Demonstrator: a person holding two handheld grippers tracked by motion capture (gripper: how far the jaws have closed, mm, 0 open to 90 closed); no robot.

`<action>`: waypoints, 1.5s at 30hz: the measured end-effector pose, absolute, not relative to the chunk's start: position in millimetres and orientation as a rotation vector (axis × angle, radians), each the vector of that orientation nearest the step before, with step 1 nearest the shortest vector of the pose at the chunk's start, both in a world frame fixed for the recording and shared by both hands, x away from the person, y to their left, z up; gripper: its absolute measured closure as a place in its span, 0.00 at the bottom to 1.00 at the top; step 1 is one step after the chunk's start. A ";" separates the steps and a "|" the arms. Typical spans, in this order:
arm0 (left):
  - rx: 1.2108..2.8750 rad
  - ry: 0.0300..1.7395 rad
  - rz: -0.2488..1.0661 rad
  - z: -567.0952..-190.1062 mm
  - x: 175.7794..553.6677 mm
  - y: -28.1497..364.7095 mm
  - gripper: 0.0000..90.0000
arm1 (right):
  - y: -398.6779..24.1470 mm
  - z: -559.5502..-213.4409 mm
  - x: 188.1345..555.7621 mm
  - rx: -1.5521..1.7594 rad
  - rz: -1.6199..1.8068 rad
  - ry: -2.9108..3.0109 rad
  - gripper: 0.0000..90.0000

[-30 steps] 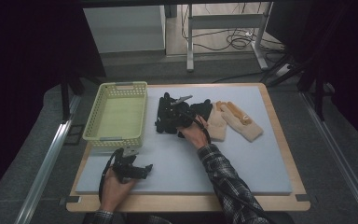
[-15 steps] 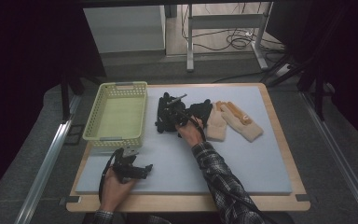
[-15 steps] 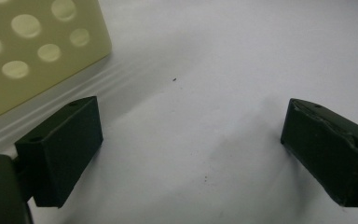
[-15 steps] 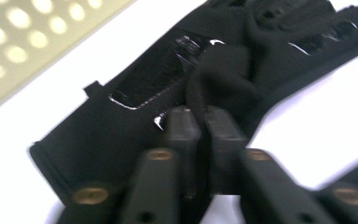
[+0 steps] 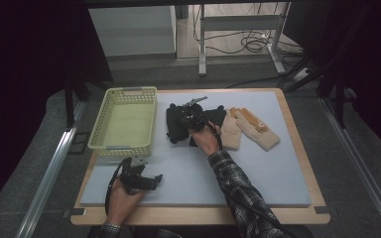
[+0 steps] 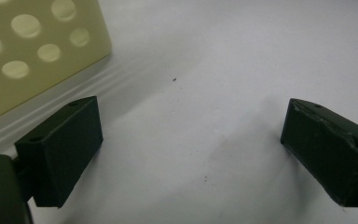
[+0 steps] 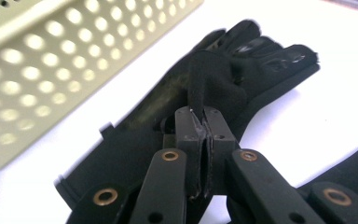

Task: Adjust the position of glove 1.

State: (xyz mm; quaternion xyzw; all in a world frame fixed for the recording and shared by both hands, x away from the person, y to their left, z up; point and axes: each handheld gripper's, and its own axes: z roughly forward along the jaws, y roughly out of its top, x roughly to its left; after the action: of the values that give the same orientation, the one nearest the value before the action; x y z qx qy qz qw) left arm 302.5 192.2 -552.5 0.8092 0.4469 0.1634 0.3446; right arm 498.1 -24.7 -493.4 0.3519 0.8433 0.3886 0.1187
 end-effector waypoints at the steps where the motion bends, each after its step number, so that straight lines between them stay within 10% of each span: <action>1: 2.101 1.160 0.424 -552.5 302.5 192.2 0.06 | -25.3 -491.2 496.5 1.026 1.141 2.465 0.95; 30: 2.105 1.158 0.426 -552.3 302.5 192.2 0.06 | -79.6 -433.3 403.3 0.936 1.377 2.453 0.95; 45: 2.088 1.169 0.426 -552.9 302.3 191.1 0.06 | -122.4 -460.7 336.1 0.964 1.342 2.499 0.95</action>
State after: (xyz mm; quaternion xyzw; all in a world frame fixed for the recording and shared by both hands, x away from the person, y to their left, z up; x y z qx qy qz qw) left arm 302.3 191.1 -552.9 0.8054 0.4508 0.1642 0.3481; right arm 336.1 -122.4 -460.7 0.3210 0.8319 0.4467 0.0726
